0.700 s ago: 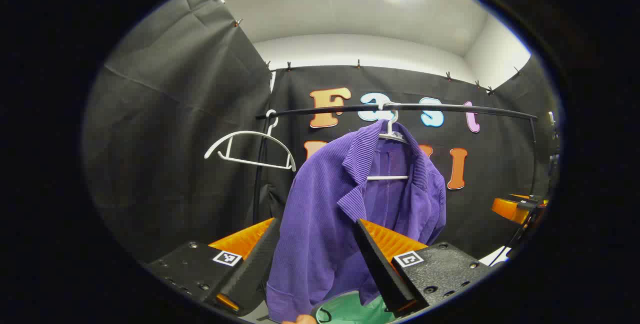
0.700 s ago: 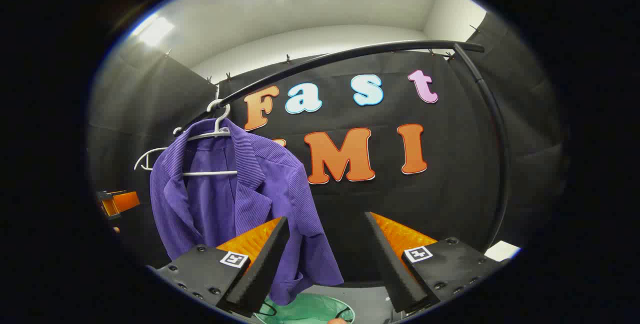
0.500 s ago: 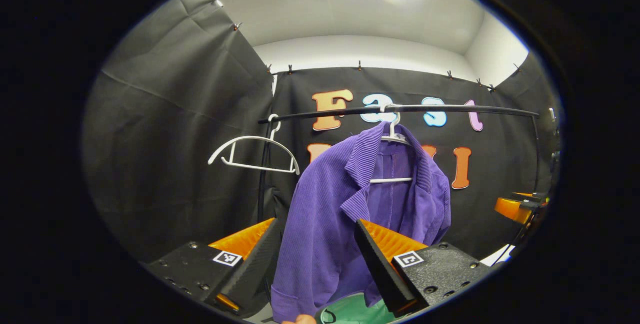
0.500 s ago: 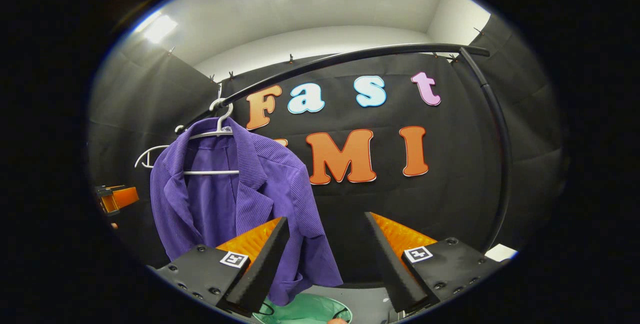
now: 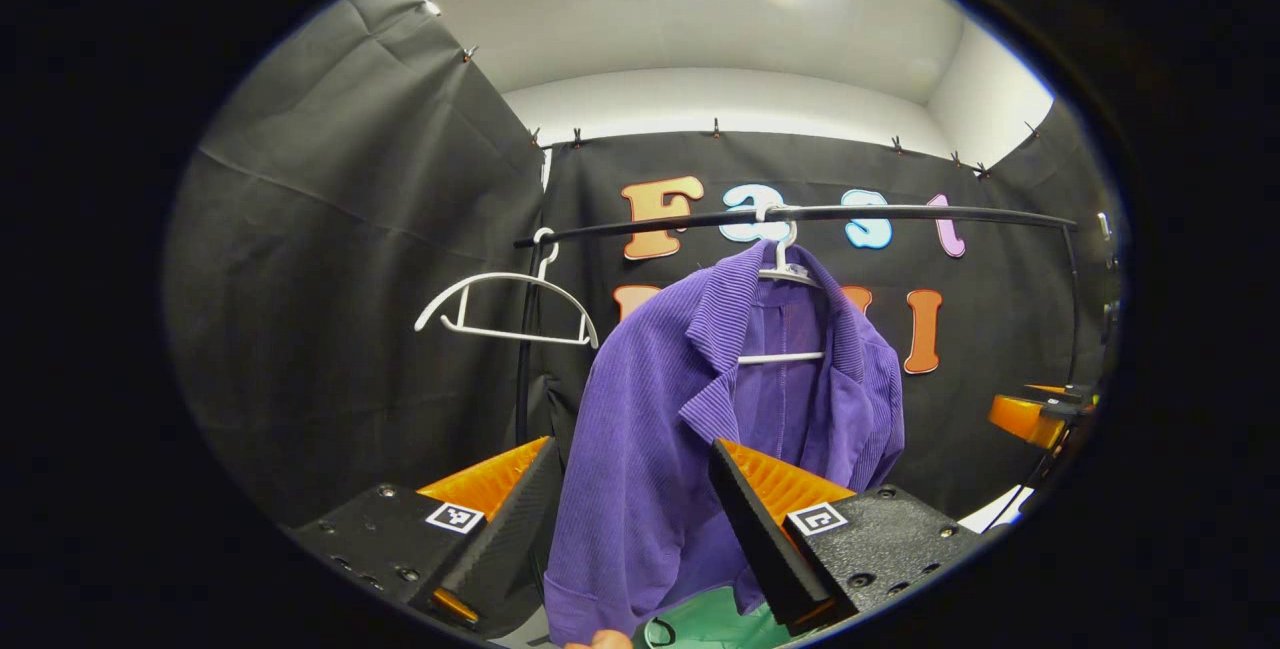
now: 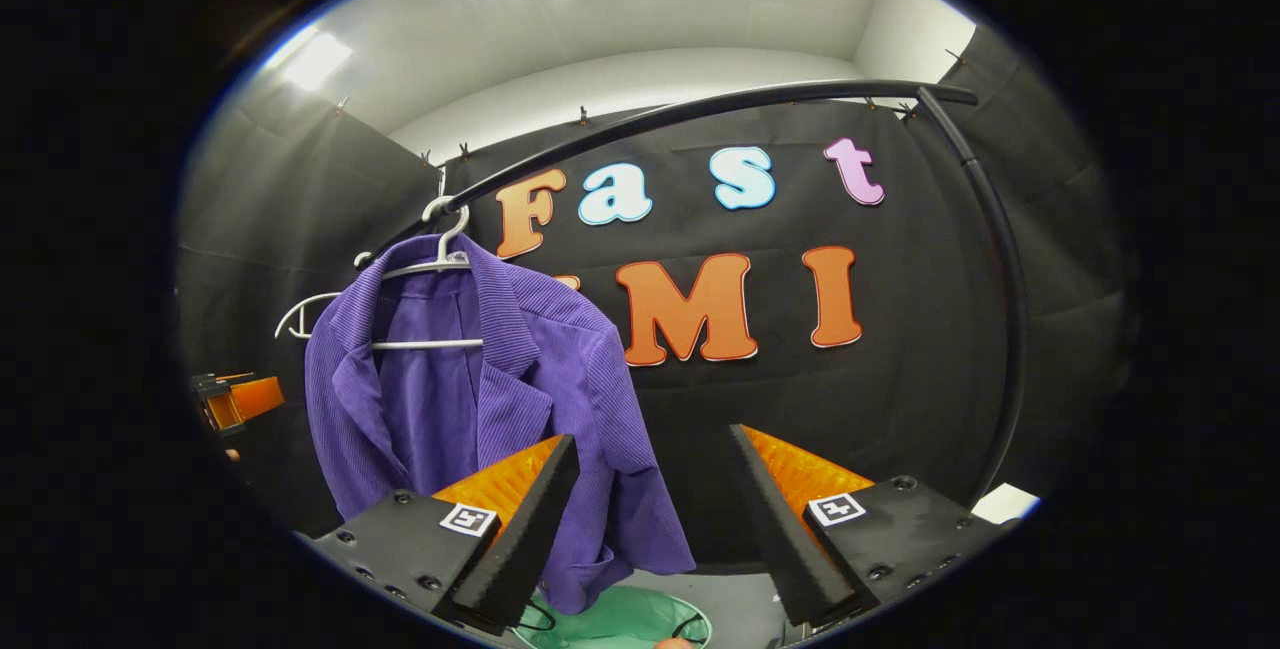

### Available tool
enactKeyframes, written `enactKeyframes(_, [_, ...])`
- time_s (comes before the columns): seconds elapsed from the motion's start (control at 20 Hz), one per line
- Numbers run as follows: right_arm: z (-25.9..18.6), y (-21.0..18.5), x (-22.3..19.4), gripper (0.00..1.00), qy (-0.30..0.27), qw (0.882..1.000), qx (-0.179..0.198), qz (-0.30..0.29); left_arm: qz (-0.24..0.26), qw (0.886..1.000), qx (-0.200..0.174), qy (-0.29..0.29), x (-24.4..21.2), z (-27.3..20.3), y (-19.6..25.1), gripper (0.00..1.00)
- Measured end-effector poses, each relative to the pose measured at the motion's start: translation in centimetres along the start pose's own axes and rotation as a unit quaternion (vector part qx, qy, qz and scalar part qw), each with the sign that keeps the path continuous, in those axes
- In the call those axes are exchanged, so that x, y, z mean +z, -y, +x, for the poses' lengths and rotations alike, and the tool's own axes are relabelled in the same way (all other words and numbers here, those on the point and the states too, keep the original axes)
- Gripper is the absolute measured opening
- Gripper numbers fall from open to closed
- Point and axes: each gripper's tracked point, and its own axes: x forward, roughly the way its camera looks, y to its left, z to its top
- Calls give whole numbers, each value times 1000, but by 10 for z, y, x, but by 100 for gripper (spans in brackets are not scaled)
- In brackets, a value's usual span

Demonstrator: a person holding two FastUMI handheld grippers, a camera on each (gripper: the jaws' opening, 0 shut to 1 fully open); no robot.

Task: Grasp the clothes on the hanger with both hands and then place them into the laundry hamper below.

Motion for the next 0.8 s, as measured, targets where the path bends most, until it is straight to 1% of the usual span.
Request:
enactKeyframes(0.05, [0,0,0,97,-1,1000,0,1,0,1000,0,0,0,0,0,95])
enactKeyframes(0.1, [0,-2,1,97,-1,1000,1,4,1,1000,0,1,0,-1,1,92])
enactKeyframes(0.15, [0,-3,2,97,-1,1000,1,7,2,1000,0,1,1,0,1,95])
enactKeyframes(0.2, [0,-4,3,97,-1,1000,2,11,4,1000,-1,1,0,1,1,92])
enactKeyframes(0.25, [0,-7,3,97,-2,1000,3,15,5,1000,0,1,0,1,1,92])
enactKeyframes(0.3, [2,-11,4,88,-4,1000,5,20,6,1000,1,0,-1,1,1,92])
enactKeyframes(0.35, [5,-17,5,88,-5,1000,10,26,5,1000,0,-2,-1,1,1,95])
enactKeyframes(0.55, [21,-48,3,88,-7,999,31,31,-2,1000,-5,-14,-6,2,0,95])
enactKeyframes(0.6, [26,-57,1,88,-9,999,37,28,-2,1000,-5,-19,-8,2,0,92])
enactKeyframes(0.65, [32,-67,-2,88,-12,999,44,26,-1,1000,-7,-24,-10,3,0,95])
enactKeyframes(0.75, [43,-86,-10,89,-21,998,59,20,-1,999,-6,-32,-18,5,-1,95])
enactKeyframes(0.8, [51,-96,-15,89,-25,997,65,17,0,999,-5,-35,-21,6,-1,99])
